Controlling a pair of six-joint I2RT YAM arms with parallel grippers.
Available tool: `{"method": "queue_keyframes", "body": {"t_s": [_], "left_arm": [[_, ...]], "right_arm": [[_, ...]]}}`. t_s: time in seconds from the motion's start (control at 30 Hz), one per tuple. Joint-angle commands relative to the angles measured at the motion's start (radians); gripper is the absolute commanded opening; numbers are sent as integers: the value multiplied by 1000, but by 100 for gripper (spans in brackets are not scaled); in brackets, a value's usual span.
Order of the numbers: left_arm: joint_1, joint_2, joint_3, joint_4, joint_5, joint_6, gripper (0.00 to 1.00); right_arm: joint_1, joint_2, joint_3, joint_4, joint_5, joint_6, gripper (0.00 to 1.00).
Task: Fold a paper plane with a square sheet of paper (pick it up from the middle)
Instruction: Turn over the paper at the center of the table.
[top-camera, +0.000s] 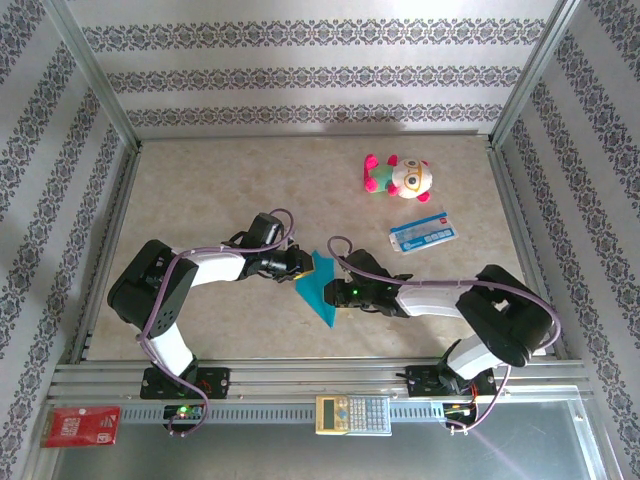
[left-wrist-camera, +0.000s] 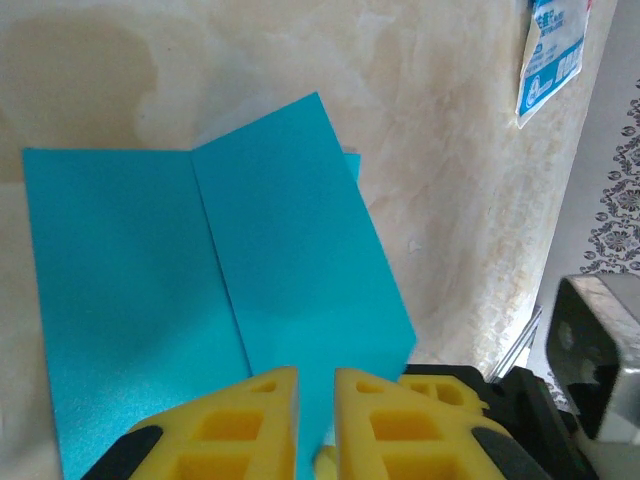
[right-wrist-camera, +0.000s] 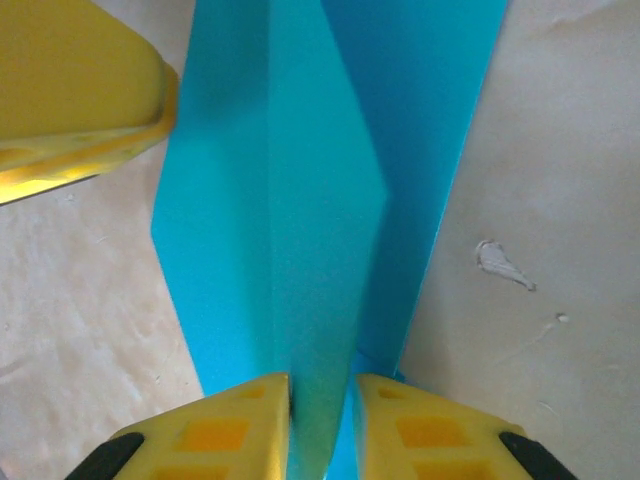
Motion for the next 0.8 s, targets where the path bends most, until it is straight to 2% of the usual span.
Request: {"method": "queue_keyframes", "body": {"t_s": [0.0, 0.17, 0.23, 0.3, 0.37, 0.43, 0.53, 0.63, 0.7, 0.77], "left_arm": [[7, -2, -12, 16, 5, -1, 18], [58, -58, 7, -34, 0, 15, 20], [100, -97, 16, -70, -2, 25, 21], [142, -136, 30, -119, -12, 39, 22], [183, -176, 48, -168, -19, 55, 22], [221, -213, 62, -222, -28, 75, 23], [267, -252, 73, -278, -49, 97, 23], [309, -269, 59, -289, -53, 99, 24], [334, -268, 49, -291, -52, 100, 25], [356, -264, 41, -294, -51, 106, 26]], "right_arm": [[11, 29, 29, 50, -18, 6, 18], [-10, -51, 19, 34, -6, -26, 0], [-35, -125, 20, -42, 5, -62, 0], [-68, -213, 57, -199, 54, -119, 0], [-87, -302, 143, -450, 194, -214, 0], [-93, -357, 270, -702, 393, -306, 0], [-68, -356, 451, -973, 681, -376, 0], [18, -286, 574, -1129, 945, -387, 0], [77, -210, 616, -1171, 1024, -361, 0], [137, -94, 646, -1185, 1042, -310, 0]]}}
